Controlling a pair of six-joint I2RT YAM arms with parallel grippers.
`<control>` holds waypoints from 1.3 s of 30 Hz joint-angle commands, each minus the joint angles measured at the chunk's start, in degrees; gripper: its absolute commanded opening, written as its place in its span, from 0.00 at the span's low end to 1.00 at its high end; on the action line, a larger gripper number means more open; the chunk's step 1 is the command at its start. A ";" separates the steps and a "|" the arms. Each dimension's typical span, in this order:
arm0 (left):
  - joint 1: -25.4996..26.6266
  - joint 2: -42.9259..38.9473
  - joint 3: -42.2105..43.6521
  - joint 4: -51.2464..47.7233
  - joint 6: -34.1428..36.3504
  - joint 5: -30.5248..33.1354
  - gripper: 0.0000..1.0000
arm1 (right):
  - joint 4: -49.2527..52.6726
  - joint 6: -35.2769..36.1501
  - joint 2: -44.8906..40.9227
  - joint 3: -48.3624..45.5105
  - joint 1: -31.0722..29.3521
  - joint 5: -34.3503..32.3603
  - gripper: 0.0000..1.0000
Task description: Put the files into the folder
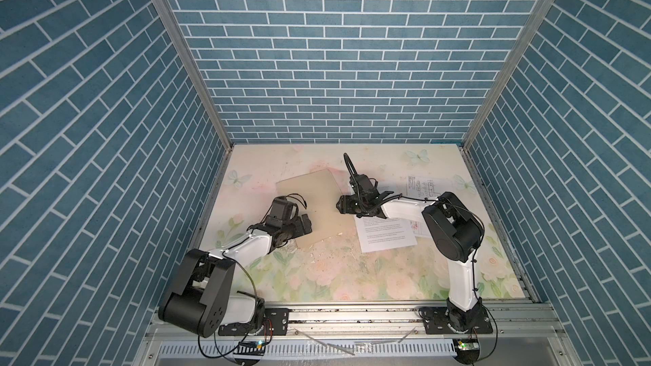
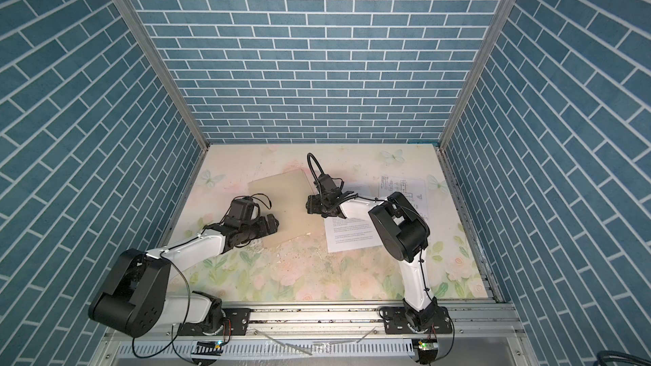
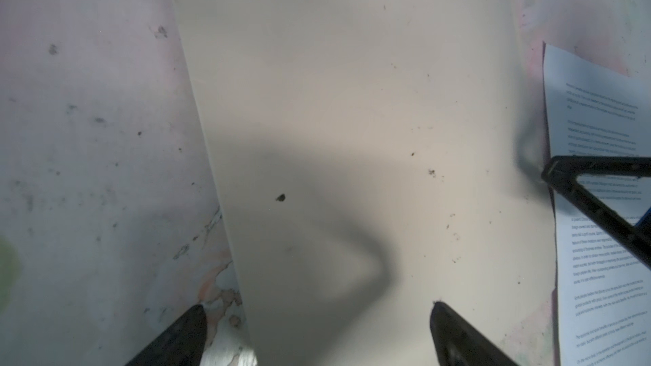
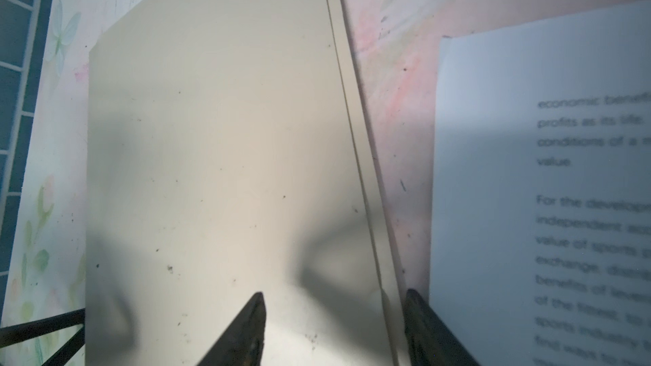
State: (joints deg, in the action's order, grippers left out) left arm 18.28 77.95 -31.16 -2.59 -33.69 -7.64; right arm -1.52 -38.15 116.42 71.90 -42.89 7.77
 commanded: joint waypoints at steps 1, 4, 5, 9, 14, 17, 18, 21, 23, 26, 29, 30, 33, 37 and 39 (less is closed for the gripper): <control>-0.17 1.56 -0.76 0.85 0.84 -0.82 1.00 | -2.65 -3.29 -1.47 -4.42 -0.12 2.88 0.60; -0.64 3.12 -1.38 1.52 1.48 -1.26 1.00 | -3.45 -4.79 -2.58 -6.16 -0.72 4.07 0.57; -0.71 3.74 -1.70 1.79 1.84 -1.65 1.00 | -3.60 -5.23 -2.98 -6.66 -1.02 4.33 0.57; -1.12 5.23 -3.14 1.62 2.84 -2.45 1.00 | -4.97 -7.40 -5.05 -9.56 -2.02 4.32 0.56; -1.07 6.52 -3.64 2.79 3.06 -3.72 1.00 | -6.04 -9.40 -7.73 -12.79 -2.92 3.75 0.56; -1.08 6.95 -4.00 2.52 2.95 -4.39 1.00 | -5.73 -10.31 -8.56 -13.66 -3.81 3.68 0.55; -1.11 6.80 -3.94 2.44 2.86 -4.70 1.00 | -5.47 -10.68 -8.95 -14.05 -4.03 3.19 0.55; -1.06 5.87 -3.05 2.44 2.50 -5.02 1.00 | -5.34 -11.27 -10.51 -15.69 -4.13 1.23 0.57; -1.06 5.01 -2.42 1.94 2.46 -4.78 1.00 | -3.86 -11.12 -11.57 -15.84 -4.11 -0.97 0.60; -1.06 3.59 -2.02 -0.11 2.46 -3.42 1.00 | -3.03 -10.58 -13.15 -16.05 -4.08 -4.67 0.62; -1.10 1.89 -1.57 -1.69 2.68 -2.36 1.00 | -4.59 -10.38 -13.80 -16.07 -4.05 -5.22 0.64; -1.12 1.36 -1.26 -1.79 2.64 -2.25 1.00 | -5.42 -10.33 -13.89 -16.09 -4.04 -4.89 0.64; -1.12 0.27 -0.70 -1.96 2.59 -2.15 1.00 | -7.24 -10.45 -13.38 -15.99 -4.05 -3.55 0.64; -1.06 0.22 -0.48 -2.22 2.58 -2.60 1.00 | -8.53 -10.58 -12.13 -16.25 -4.06 -3.11 0.64; -1.06 0.18 -0.21 -2.08 2.43 -2.73 1.00 | -9.28 -10.84 -11.49 -16.42 -4.04 -0.94 0.63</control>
State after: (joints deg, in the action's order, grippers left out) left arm 17.12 78.70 -32.42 -3.16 -31.27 -10.35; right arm -8.86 -47.57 104.09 57.14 -46.61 5.52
